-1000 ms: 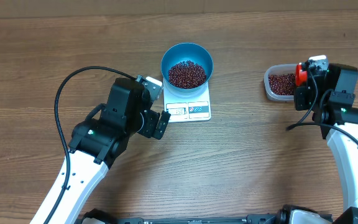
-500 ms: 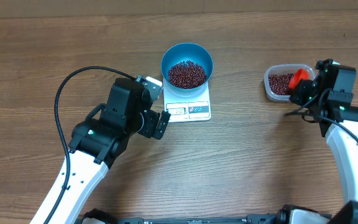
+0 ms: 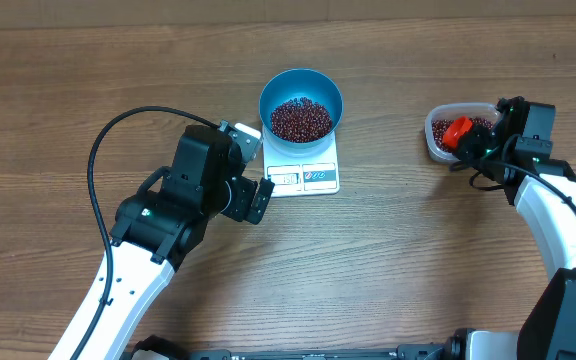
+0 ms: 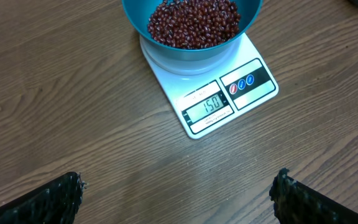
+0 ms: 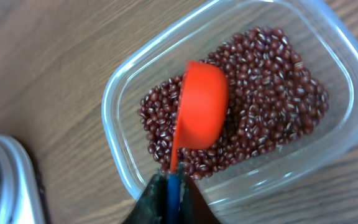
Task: Scoop item into bowl and weigh 150g on scale
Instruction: 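Lower the red scoop into the container and open the right gripper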
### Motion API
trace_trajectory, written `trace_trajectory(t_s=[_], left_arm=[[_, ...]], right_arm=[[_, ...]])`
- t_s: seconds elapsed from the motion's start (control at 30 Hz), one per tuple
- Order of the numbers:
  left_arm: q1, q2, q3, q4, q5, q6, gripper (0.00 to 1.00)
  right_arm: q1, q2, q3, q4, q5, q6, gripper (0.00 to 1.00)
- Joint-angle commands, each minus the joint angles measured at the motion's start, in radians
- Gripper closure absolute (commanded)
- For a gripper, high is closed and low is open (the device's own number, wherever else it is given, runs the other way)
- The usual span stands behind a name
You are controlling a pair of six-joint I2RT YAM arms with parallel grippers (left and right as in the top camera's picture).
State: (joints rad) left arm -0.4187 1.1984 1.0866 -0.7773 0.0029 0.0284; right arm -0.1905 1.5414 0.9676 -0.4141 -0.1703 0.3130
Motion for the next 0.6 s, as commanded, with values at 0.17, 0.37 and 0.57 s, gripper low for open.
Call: trace_trajectory(t_s=[0.17, 0.37, 0.57], left_arm=[[-0.001, 0.006, -0.004, 0.003, -0.007, -0.009, 0.00], [-0.001, 0.006, -0.004, 0.003, -0.007, -0.009, 0.00], [-0.001, 0.006, -0.004, 0.003, -0.007, -0.009, 0.00]], right_arm=[[-0.002, 0.006, 0.013, -0.022, -0.006, 0.001, 0.37], [-0.002, 0.006, 0.013, -0.058, 0.020, -0.006, 0.32], [-0.002, 0.006, 0.013, -0.103, 0.095, -0.006, 0.32]])
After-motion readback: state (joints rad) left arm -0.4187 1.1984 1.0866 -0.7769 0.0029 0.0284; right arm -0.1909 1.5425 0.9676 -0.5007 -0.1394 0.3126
